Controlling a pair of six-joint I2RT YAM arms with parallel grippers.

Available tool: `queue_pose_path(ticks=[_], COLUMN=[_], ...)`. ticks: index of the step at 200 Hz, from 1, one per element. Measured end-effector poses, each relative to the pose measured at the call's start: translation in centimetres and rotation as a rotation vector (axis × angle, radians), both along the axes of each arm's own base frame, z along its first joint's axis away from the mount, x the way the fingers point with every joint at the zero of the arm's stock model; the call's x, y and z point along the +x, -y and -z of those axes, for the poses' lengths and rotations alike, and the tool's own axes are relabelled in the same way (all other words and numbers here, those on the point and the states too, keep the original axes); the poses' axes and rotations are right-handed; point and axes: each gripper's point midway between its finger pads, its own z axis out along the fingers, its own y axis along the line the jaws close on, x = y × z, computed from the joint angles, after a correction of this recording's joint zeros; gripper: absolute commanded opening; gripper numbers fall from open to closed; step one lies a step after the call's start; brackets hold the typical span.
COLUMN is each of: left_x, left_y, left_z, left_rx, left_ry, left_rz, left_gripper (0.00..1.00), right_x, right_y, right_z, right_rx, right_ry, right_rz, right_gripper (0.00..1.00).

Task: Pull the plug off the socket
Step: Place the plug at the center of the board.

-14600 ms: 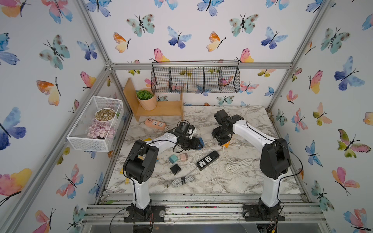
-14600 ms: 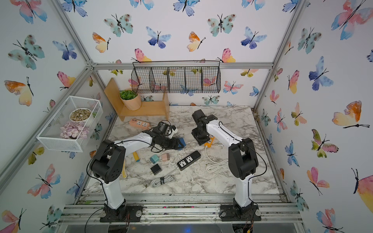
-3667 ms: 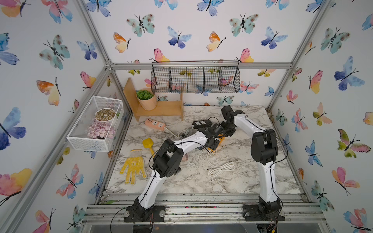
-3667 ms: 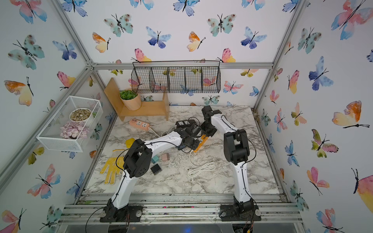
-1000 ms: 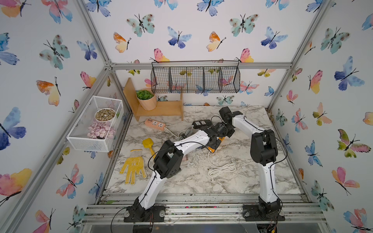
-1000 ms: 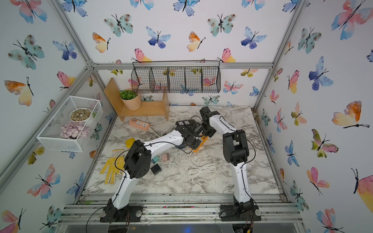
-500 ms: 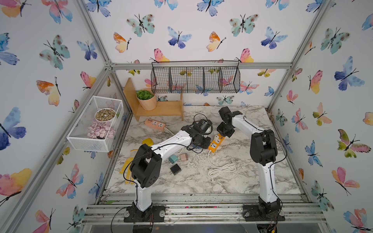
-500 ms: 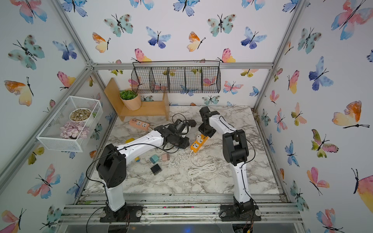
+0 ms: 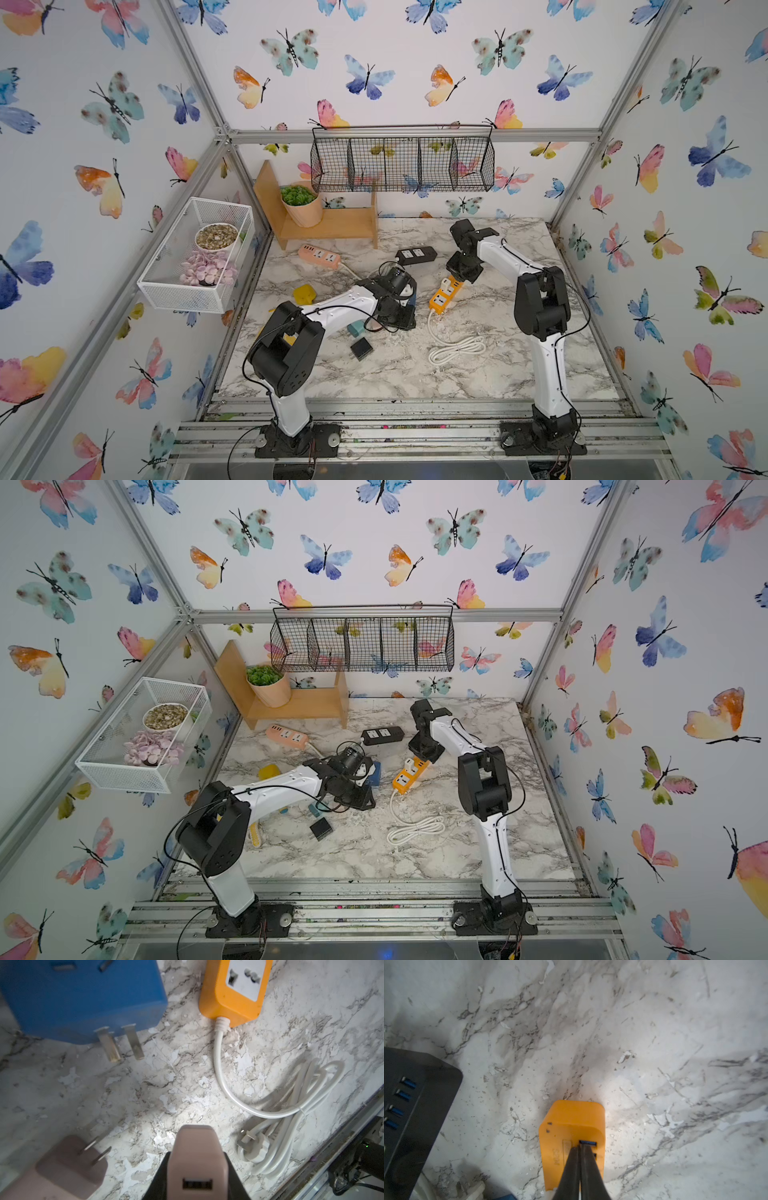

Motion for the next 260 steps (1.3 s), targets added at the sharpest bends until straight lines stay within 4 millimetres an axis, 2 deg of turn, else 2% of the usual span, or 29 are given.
queue_pose_path(ticks=[53,87,128,179,218,260], left_x=[-1.2,-1.6,-2.4,-2.6,-2.2,-1.4], left_y=[-1.2,-1.1,-1.5,-2.1,-2.6,-3.6], left_z=[1.7,2.2,3.2,3.6,3.3,1.8], left_rx=[-0.096,-0.126,-0.128,-0.114,-0.088,-0.031], left_ry=[-0.101,-0.120,-0.141,-0.136,-0.105,-0.045], left_rz=[-0.042,-0.045,-0.050,-0.058,-0.065,-0.083], left_gripper=[0.00,0.00,0.31,0.58,0.68,0.70], right_x=[0.0,0.0,0.0,0.0,-0.1,-0.2], right_y=[0.0,0.0,0.0,0.0,0.0,0.1], right_z=[0.0,0.0,0.1,0.1,0.1,0.1], right_rx=[-0.002,-0.001,-0.001,0.001,0.002,0.002], right_ry=[-0.001,-0.001,-0.001,0.002,0.004,0.004], right_rz=[-0.007,-0.007,-0.007,-0.007,-0.007,-0.007], right_gripper=[0.06,0.07,0.07,0.07,0.08,0.08])
